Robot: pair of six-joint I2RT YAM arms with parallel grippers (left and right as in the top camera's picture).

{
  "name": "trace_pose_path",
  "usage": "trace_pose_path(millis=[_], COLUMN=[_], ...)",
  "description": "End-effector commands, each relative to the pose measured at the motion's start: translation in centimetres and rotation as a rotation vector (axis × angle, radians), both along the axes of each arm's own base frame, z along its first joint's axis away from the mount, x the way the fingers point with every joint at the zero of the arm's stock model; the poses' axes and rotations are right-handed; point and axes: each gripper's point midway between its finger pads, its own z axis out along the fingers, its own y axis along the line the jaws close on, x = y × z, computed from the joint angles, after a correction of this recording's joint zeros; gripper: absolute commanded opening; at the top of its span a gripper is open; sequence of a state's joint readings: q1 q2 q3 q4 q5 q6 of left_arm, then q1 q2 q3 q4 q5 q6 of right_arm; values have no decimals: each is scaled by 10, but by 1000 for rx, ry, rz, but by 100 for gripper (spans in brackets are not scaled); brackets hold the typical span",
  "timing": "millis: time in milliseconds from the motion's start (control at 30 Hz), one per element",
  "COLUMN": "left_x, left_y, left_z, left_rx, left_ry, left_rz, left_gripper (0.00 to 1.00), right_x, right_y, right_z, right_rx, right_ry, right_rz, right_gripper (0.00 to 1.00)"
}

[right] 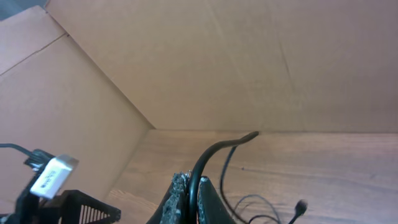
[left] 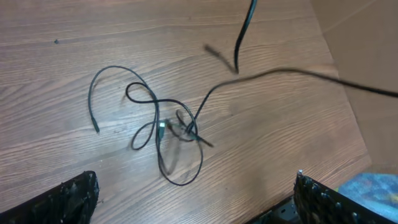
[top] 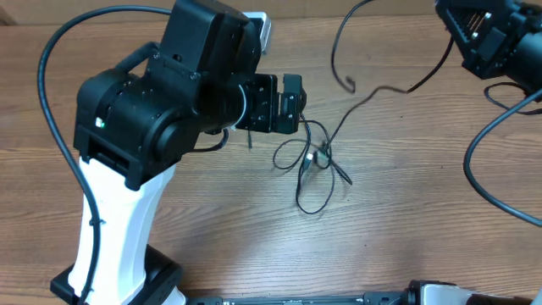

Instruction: Untangle cables

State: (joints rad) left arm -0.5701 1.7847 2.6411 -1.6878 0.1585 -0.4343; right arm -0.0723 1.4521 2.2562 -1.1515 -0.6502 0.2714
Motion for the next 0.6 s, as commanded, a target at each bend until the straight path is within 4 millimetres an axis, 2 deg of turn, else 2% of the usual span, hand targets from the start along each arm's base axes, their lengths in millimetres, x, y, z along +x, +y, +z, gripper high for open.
trace_pose_path(millis=[0, 100, 200, 267, 333, 567], left_x=[7, 9, 10, 10, 10, 10], left_y=[-5, -6, -7, -7, -7, -7], left_z=[-12, -15, -16, -16, -16, -16], left_rx=[34, 40, 42, 42, 42, 42], left_ry=[17, 24, 27, 28, 28, 28], left_rz=[-10, -10, -10, -10, -10, -10], left_gripper=[100, 100, 100, 100, 100, 100], right_x=[0, 6, 17, 22, 23, 38], right_y=[-6, -13, -37, -56, -68, -82], right_z=[14, 19, 17, 10, 2, -27], right_rx=[-46, -138, -272, -313, -337, -379], right_ry=[-79, -157, -196, -158, -121, -7], right_rz=[-27, -56, -179, -290, -349, -404], right_gripper=[4, 4, 4, 4, 4, 4])
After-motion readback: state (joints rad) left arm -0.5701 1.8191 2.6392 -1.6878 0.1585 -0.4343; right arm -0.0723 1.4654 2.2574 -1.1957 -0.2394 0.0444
